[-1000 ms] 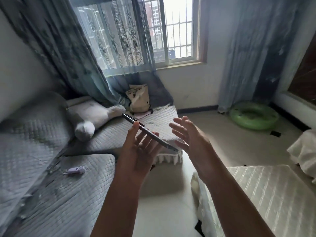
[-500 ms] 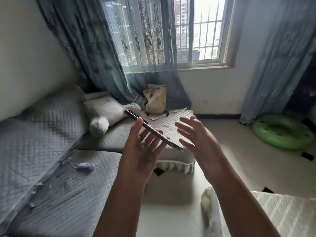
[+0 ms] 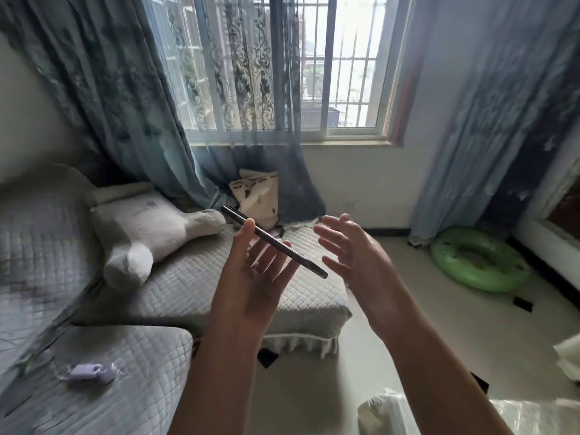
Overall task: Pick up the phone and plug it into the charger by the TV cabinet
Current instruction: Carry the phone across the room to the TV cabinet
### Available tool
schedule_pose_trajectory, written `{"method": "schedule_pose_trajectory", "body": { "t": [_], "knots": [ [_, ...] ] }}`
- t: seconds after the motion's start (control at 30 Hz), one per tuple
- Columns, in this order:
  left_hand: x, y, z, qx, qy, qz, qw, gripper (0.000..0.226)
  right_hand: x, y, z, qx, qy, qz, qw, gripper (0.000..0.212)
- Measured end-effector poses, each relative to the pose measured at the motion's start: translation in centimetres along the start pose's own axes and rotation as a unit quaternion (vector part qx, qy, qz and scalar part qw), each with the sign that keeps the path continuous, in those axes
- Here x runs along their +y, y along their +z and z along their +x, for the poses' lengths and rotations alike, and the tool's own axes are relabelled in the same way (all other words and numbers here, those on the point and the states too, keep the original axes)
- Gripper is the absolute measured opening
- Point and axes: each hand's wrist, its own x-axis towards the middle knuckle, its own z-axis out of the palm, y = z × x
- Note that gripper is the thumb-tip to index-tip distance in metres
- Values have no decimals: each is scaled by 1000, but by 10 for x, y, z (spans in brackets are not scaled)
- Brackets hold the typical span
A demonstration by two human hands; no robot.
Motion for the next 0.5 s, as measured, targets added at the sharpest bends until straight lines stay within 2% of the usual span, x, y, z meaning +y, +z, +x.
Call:
{"method": "schedule_pose_trajectory", "body": {
  "t": [0.27, 0.5],
  "knots": [
    [23, 5, 90, -30, -17, 27, 999, 56, -1, 4, 87, 31, 0, -13, 999, 43],
    [17, 24, 190, -42, -23, 66, 997, 61, 4, -25, 184, 34, -7, -7, 999, 44]
  ]
}}
